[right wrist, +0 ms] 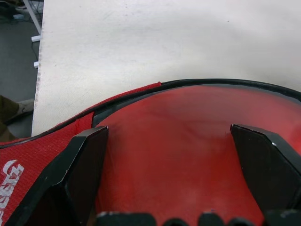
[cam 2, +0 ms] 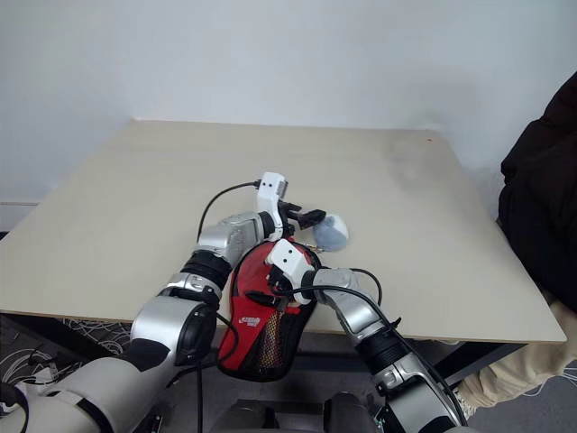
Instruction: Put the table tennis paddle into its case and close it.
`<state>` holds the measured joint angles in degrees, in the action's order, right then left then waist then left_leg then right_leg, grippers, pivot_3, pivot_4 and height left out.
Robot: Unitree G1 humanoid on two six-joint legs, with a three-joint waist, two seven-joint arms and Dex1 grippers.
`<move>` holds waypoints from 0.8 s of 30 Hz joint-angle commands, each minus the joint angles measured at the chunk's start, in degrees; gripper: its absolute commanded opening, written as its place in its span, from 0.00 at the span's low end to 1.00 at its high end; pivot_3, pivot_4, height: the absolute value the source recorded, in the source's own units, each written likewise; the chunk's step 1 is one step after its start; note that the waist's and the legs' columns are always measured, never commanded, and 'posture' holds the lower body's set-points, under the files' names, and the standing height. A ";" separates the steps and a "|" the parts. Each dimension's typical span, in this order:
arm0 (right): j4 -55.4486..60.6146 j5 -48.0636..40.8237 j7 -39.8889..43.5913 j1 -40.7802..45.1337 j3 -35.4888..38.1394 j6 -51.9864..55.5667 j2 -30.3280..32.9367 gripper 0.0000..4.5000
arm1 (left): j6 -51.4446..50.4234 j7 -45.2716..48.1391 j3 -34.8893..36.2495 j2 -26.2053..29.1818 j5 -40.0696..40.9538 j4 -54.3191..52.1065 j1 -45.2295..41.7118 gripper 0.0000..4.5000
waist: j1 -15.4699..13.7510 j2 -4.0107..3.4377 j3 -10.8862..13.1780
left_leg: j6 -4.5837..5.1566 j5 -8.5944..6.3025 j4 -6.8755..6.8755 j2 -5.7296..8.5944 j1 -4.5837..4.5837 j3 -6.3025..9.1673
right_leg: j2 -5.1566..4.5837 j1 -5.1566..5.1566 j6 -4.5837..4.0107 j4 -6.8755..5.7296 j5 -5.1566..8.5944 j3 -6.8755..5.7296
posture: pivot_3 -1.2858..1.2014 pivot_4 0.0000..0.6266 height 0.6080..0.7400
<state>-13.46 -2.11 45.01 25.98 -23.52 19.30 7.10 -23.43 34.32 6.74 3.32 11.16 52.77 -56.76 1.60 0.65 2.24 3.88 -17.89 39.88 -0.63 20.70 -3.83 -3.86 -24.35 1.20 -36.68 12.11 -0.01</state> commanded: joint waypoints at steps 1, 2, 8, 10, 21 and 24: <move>-1.91 0.93 0.60 -0.32 -1.58 0.51 -0.07 1.00 | -3.02 0.67 1.47 2.94 2.64 -9.59 -0.18 0.99 | 0.00 0.00 0.00 | 0.00 0.00 0.00 -0.01 0.01 0.01 | 0.00 -0.01 0.00 0.00 0.00 0.00 | 0.52 0.00 1.00; -1.97 0.91 0.60 -0.29 -1.53 0.51 -0.09 1.00 | -5.13 1.19 1.56 3.75 3.62 -13.13 1.32 0.99 | 0.03 0.00 0.00 | -0.01 0.00 0.00 -0.01 0.00 0.00 | -0.01 -0.01 0.00 0.00 0.00 0.00 | 0.52 0.00 1.00; -1.98 0.90 0.56 -0.28 -1.19 0.66 -0.01 1.00 | -17.46 2.26 1.57 7.15 9.73 -35.26 12.00 0.99 | 0.95 -0.03 -0.02 | -0.15 0.07 0.00 -0.22 -0.04 -0.01 | -0.08 0.01 -0.01 -0.09 -0.01 0.05 | 0.52 0.00 1.00; -1.43 0.64 0.72 -0.29 -0.72 1.11 0.43 1.00 | -21.05 2.77 1.05 8.24 11.88 -42.54 16.03 0.99 | 1.14 -0.03 -0.02 | -0.17 0.07 0.01 -0.31 -0.05 -0.03 | -0.10 0.00 0.00 -0.12 -0.01 0.10 | 0.52 0.00 1.00; 1.87 -2.04 4.92 1.89 5.00 3.45 8.45 1.00 | -29.39 3.35 -1.46 17.13 16.67 -66.63 35.86 0.99 | 1.02 -0.07 -0.01 | -0.09 0.03 0.04 -0.27 -0.06 -0.06 | -0.20 0.03 -0.02 -0.08 -0.12 0.11 | 0.52 0.00 1.00; 1.72 -2.53 6.49 2.72 6.10 2.99 11.21 1.00 | -27.59 2.96 -1.58 19.01 16.03 -66.93 37.79 0.99 | 1.05 -0.07 0.00 | -0.05 0.10 0.03 -0.29 -0.10 -0.09 | -0.15 0.03 -0.04 -0.11 -0.14 0.13 | 0.52 0.00 1.00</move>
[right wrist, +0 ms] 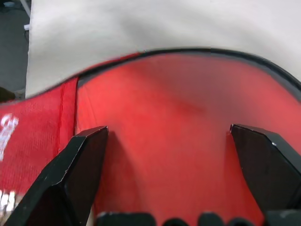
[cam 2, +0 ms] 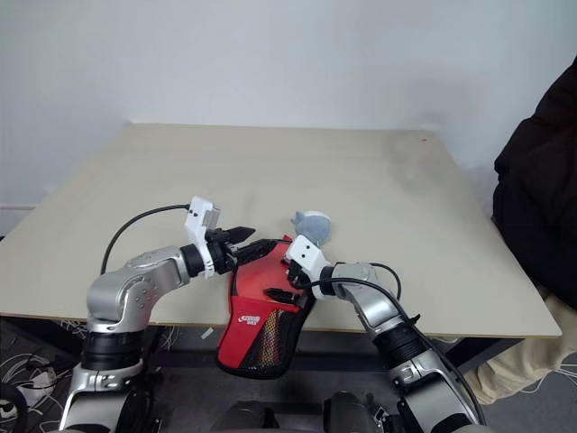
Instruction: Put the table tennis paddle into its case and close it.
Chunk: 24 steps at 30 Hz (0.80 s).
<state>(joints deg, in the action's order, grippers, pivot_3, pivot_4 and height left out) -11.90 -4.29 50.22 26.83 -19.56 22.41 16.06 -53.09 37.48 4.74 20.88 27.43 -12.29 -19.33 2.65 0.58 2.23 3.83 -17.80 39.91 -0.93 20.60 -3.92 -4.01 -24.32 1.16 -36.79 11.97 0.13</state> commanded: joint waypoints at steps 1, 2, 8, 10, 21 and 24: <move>-0.16 -0.56 1.67 2.32 2.60 -0.24 3.14 1.00 | 2.47 -0.28 0.33 1.78 -0.22 -1.79 0.62 0.99 | -0.05 0.01 0.01 | 0.01 0.01 0.00 0.00 0.00 0.00 | 0.01 0.00 -0.01 0.00 -0.01 0.00 | 0.52 0.00 1.00; -0.63 -0.68 2.02 2.81 3.03 -0.43 3.90 1.00 | 2.78 -0.39 0.18 1.98 -0.11 -1.66 0.74 0.99 | -0.10 0.02 0.01 | 0.03 0.02 0.01 0.01 0.01 -0.01 | 0.02 0.00 -0.01 0.00 -0.01 -0.01 | 0.52 0.00 1.00; -7.32 -0.77 5.21 7.82 5.52 -3.82 8.34 1.00 | 7.77 -2.43 -1.80 0.77 -2.46 1.77 1.23 0.99 | -0.12 0.02 0.01 | 0.13 0.07 0.00 0.11 0.05 -0.04 | 0.01 -0.01 0.00 0.06 -0.01 0.01 | 0.52 0.00 1.00; -10.24 -0.51 5.99 9.78 5.82 -5.43 8.98 1.00 | 9.45 -2.55 -2.82 0.17 -3.16 3.15 1.45 0.99 | -0.11 0.02 0.01 | 0.13 0.07 0.00 0.22 0.06 -0.05 | 0.03 -0.01 0.00 0.08 -0.02 0.01 | 0.52 0.00 1.00; -19.60 -0.77 8.76 19.14 8.09 -10.27 9.31 1.00 | 15.59 -1.35 -10.26 -3.20 -6.77 9.26 1.96 0.99 | -0.07 0.01 0.02 | 0.15 0.06 0.00 0.21 0.07 -0.10 | 0.05 -0.04 0.01 0.08 -0.02 0.07 | 0.52 0.00 1.00; -23.11 -0.42 6.97 21.78 8.90 -12.06 7.98 1.00 | 16.53 -1.29 -11.00 -3.52 -7.38 10.32 1.73 0.99 | -0.06 0.01 0.02 | 0.16 0.07 0.00 0.16 0.07 -0.10 | 0.04 -0.05 0.01 0.07 -0.03 0.08 | 0.52 0.00 1.00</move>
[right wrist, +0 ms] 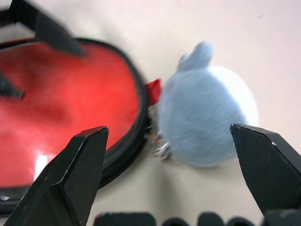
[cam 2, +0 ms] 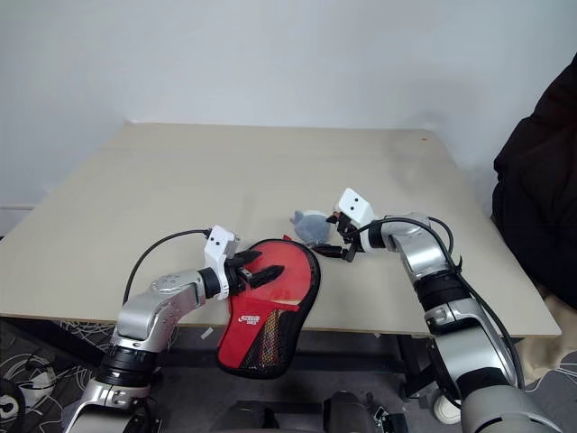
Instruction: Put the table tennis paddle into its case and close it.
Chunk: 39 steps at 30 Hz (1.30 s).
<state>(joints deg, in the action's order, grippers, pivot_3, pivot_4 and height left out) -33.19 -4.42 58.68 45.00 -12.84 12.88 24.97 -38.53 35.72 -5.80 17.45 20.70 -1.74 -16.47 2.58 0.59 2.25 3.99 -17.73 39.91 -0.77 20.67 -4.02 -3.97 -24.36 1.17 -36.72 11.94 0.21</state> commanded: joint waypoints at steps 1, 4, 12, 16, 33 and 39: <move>-3.47 -0.06 -2.53 4.70 2.50 -3.28 -1.70 1.00 | 2.23 0.47 -0.60 -0.12 -0.87 0.05 -1.19 0.99 | 0.10 -0.01 0.00 | 0.00 0.00 0.00 -0.03 0.00 0.00 | 0.00 0.00 0.00 0.00 0.00 0.00 | 0.52 0.00 1.00; -7.56 0.40 -4.68 7.16 3.11 -5.14 -3.66 1.00 | 2.96 0.38 -0.79 -0.04 -1.56 0.60 -1.24 0.99 | 0.14 -0.02 -0.01 | -0.01 0.00 0.00 -0.09 0.00 -0.03 | 0.01 -0.02 -0.01 -0.02 -0.01 0.04 | 0.52 0.00 1.00; -16.40 1.69 -6.49 10.49 2.91 -7.95 -8.68 1.00 | 3.85 0.15 -0.24 1.10 -2.76 1.38 -0.74 0.99 | 0.16 -0.03 -0.01 | -0.02 0.00 -0.01 -0.17 0.00 -0.03 | -0.02 -0.03 -0.01 -0.03 -0.02 0.03 | 0.52 0.00 1.00; -20.20 3.49 -7.23 11.11 2.33 -9.77 -10.76 1.00 | 3.71 -0.36 0.32 1.45 -2.49 1.19 -0.22 0.99 | 0.18 -0.04 -0.01 | -0.03 0.00 -0.01 -0.18 0.00 -0.03 | -0.03 -0.03 -0.02 -0.03 -0.02 0.03 | 0.52 0.00 1.00; -34.54 8.69 -17.40 17.09 3.45 -14.92 -14.86 1.00 | 5.82 -1.32 -1.95 3.43 -5.63 -0.60 4.25 0.99 | 0.40 -0.18 -0.03 | -0.20 -0.06 -0.12 -0.21 -0.04 -0.05 | -0.06 -0.08 -0.10 -0.05 -0.07 0.04 | 0.52 0.00 1.00; -35.48 9.29 -17.86 17.57 3.80 -14.92 -15.50 1.00 | 6.04 -1.31 -3.23 3.79 -7.09 0.30 4.21 0.99 | 0.39 -0.25 -0.06 | -0.14 -0.02 -0.12 -0.22 -0.05 -0.05 | -0.05 -0.07 -0.10 -0.05 -0.07 0.03 | 0.52 0.00 1.00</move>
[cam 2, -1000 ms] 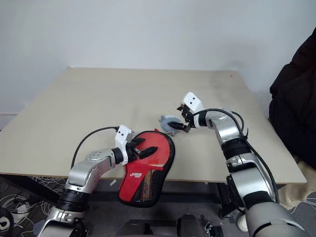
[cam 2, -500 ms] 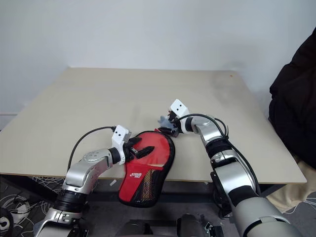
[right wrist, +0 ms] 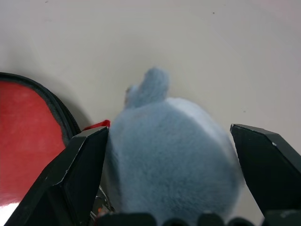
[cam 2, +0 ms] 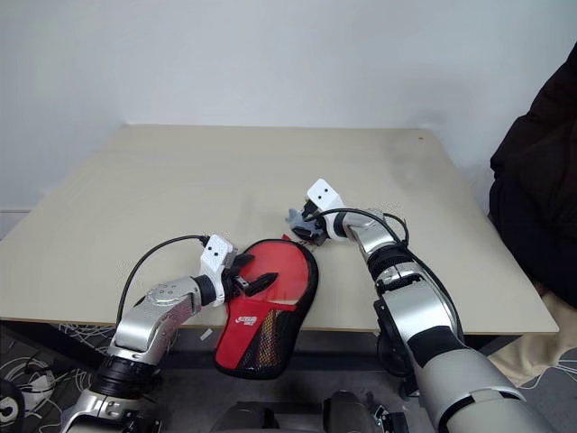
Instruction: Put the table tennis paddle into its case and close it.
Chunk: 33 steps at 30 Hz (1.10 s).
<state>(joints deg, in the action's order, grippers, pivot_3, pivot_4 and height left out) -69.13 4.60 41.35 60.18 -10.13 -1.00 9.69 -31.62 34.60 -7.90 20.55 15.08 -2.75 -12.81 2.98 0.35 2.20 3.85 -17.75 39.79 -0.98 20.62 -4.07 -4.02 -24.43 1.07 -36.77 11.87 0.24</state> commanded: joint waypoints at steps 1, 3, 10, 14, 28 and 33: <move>0.37 0.30 -0.63 2.47 1.13 -0.97 -0.29 1.00 | -0.88 -0.13 -1.18 0.64 -1.60 1.44 0.48 0.99 | 0.00 -0.02 -0.01 | 0.04 0.02 0.00 0.00 0.00 -0.01 | 0.00 0.00 0.00 0.00 0.00 0.00 | 0.52 0.00 1.00; 0.21 0.13 -1.23 2.67 1.44 -0.46 -0.43 0.96 | -0.77 -0.09 -1.40 0.55 -2.10 1.53 0.42 1.00 | 0.00 -0.03 -0.01 | 0.04 0.02 0.00 0.00 0.00 -0.01 | 0.00 0.00 0.00 0.00 0.00 0.00 | 0.52 0.00 1.00; -0.15 0.18 -1.87 3.00 2.04 -0.09 -0.55 0.58 | -1.08 0.01 -3.05 0.18 -3.69 2.17 -0.17 1.00 | -0.01 -0.09 -0.01 | 0.03 0.03 0.00 0.00 -0.02 -0.01 | 0.00 0.01 -0.01 -0.01 -0.01 0.00 | 0.52 0.00 1.00; -0.25 0.38 -1.97 3.05 2.04 -0.33 -0.45 0.35 | -2.68 0.18 -4.27 0.07 -4.59 2.59 -1.13 1.00 | -0.11 -0.11 -0.02 | 0.04 0.04 0.00 0.02 -0.02 0.00 | -0.01 0.03 -0.01 -0.01 -0.01 0.00 | 0.52 0.00 1.00; 2.53 -0.11 -3.26 2.34 3.05 -2.39 0.63 0.06 | -4.74 2.00 -6.53 0.28 -6.66 6.01 -5.82 1.00 | -0.15 -0.13 -0.02 | 0.07 0.08 0.00 0.04 -0.02 0.01 | 0.00 0.06 0.02 -0.01 -0.03 0.00 | 0.52 0.00 1.00; 4.07 -0.29 -2.51 1.36 3.46 -2.83 2.99 0.06 | -4.54 2.23 -6.75 0.03 -6.73 6.16 -5.33 1.00 | -0.22 -0.14 -0.01 | 0.08 0.08 0.00 0.04 -0.02 0.02 | -0.02 0.07 0.02 0.00 -0.03 -0.01 | 0.52 0.00 1.00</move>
<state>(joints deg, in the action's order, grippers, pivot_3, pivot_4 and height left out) -68.07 4.68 38.95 60.53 -8.23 -2.56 10.67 -34.59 36.33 -12.85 20.48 9.34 1.03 -19.47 2.76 0.22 2.18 3.94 -17.67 39.79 -0.94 20.60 -4.04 -4.04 -24.36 1.09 -36.77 11.84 0.23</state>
